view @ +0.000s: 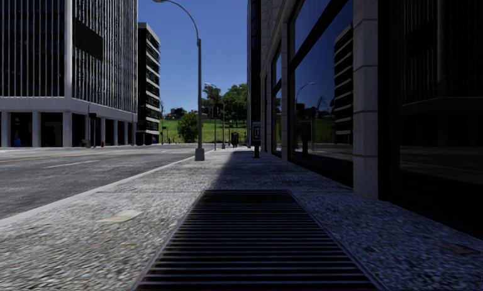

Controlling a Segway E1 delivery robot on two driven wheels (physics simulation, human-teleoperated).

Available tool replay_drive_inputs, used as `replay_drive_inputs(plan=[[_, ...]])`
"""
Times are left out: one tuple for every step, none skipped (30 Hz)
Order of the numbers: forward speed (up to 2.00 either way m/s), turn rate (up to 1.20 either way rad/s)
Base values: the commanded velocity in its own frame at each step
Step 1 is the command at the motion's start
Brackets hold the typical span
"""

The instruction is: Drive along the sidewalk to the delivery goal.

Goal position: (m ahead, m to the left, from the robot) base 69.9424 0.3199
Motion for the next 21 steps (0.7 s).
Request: replay_drive_inputs(plan=[[2.0,0.0],[2.0,0.0],[2.0,0.0],[2.0,0.0],[2.0,0.0],[2.0,0.0],[2.0,0.0],[2.0,0.0],[2.0,0.0],[2.0,0.0],[2.0,0.0],[2.0,0.0],[2.0,0.0],[2.0,0.0],[2.0,0.0],[2.0,0.0],[2.0,0.0],[2.0,0.0],[2.0,0.0],[2.0,0.0],[2.0,0.0]])
